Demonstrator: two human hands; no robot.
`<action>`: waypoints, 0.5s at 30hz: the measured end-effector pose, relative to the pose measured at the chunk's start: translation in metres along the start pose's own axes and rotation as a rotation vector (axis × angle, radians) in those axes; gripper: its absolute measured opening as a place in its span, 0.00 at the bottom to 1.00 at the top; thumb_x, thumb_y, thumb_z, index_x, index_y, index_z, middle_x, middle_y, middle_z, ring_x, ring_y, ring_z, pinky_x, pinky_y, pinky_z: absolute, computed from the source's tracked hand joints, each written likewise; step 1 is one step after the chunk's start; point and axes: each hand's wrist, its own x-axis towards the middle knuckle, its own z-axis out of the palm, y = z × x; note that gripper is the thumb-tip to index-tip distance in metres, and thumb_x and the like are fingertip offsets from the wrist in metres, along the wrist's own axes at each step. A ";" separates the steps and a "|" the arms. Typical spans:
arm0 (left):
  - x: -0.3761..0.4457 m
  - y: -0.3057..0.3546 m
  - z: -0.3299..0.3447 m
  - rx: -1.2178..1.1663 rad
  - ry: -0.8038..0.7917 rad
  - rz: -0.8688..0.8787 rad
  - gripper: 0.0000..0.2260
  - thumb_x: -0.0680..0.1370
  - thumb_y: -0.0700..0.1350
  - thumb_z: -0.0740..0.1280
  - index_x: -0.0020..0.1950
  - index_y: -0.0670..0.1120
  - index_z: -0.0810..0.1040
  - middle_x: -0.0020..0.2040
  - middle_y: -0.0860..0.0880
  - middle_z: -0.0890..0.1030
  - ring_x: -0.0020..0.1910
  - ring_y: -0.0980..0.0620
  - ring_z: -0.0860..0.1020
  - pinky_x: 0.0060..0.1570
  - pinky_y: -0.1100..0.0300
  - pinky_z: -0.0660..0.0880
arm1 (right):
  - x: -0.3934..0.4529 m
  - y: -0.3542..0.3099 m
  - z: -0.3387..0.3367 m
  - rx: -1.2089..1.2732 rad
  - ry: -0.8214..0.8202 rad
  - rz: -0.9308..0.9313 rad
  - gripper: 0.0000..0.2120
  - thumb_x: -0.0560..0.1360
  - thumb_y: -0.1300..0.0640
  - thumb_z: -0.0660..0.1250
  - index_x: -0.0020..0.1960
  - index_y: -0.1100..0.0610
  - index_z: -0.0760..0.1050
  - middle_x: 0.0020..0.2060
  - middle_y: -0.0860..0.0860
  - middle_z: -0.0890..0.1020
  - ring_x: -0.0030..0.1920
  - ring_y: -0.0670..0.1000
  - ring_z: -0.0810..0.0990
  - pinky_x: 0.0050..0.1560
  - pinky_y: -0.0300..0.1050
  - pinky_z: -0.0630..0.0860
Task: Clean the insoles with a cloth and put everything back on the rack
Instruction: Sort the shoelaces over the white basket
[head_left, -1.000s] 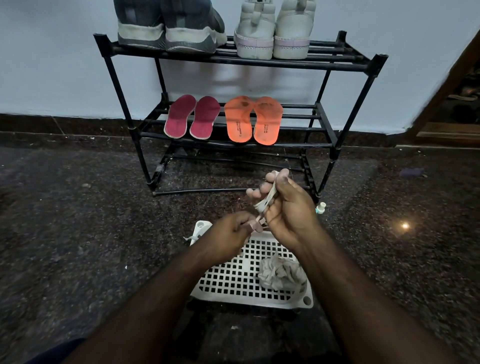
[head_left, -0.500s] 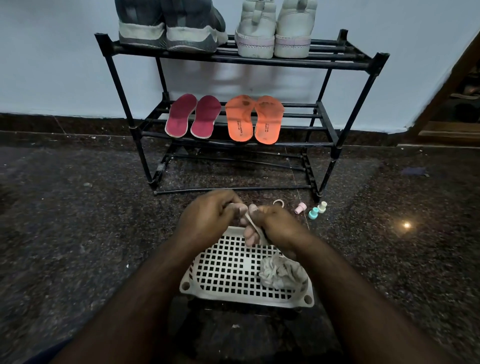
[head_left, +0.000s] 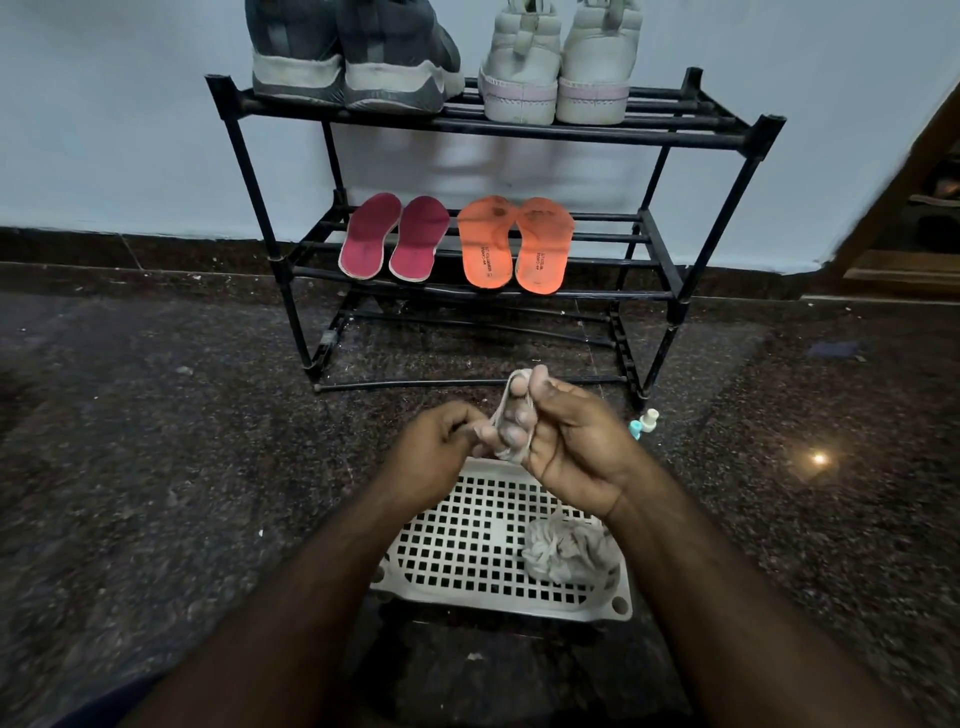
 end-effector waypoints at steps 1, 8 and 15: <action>-0.001 0.000 0.003 0.019 -0.046 -0.020 0.09 0.83 0.48 0.64 0.45 0.52 0.81 0.41 0.51 0.83 0.42 0.49 0.81 0.49 0.42 0.79 | 0.002 0.000 -0.001 0.018 0.040 -0.055 0.12 0.82 0.53 0.58 0.48 0.60 0.75 0.33 0.54 0.76 0.34 0.52 0.77 0.54 0.54 0.79; -0.009 0.010 0.013 0.131 -0.287 -0.029 0.07 0.82 0.50 0.65 0.47 0.53 0.82 0.41 0.52 0.84 0.40 0.49 0.81 0.42 0.51 0.78 | 0.015 0.006 -0.007 -0.281 0.334 -0.395 0.12 0.84 0.57 0.54 0.48 0.61 0.73 0.39 0.56 0.82 0.44 0.53 0.81 0.57 0.51 0.78; -0.010 0.028 0.001 0.235 -0.215 0.054 0.06 0.80 0.51 0.67 0.47 0.53 0.82 0.43 0.57 0.84 0.42 0.60 0.80 0.49 0.51 0.79 | 0.011 0.021 -0.025 -1.218 0.454 -0.214 0.13 0.83 0.51 0.57 0.46 0.57 0.76 0.37 0.49 0.82 0.38 0.50 0.80 0.46 0.56 0.78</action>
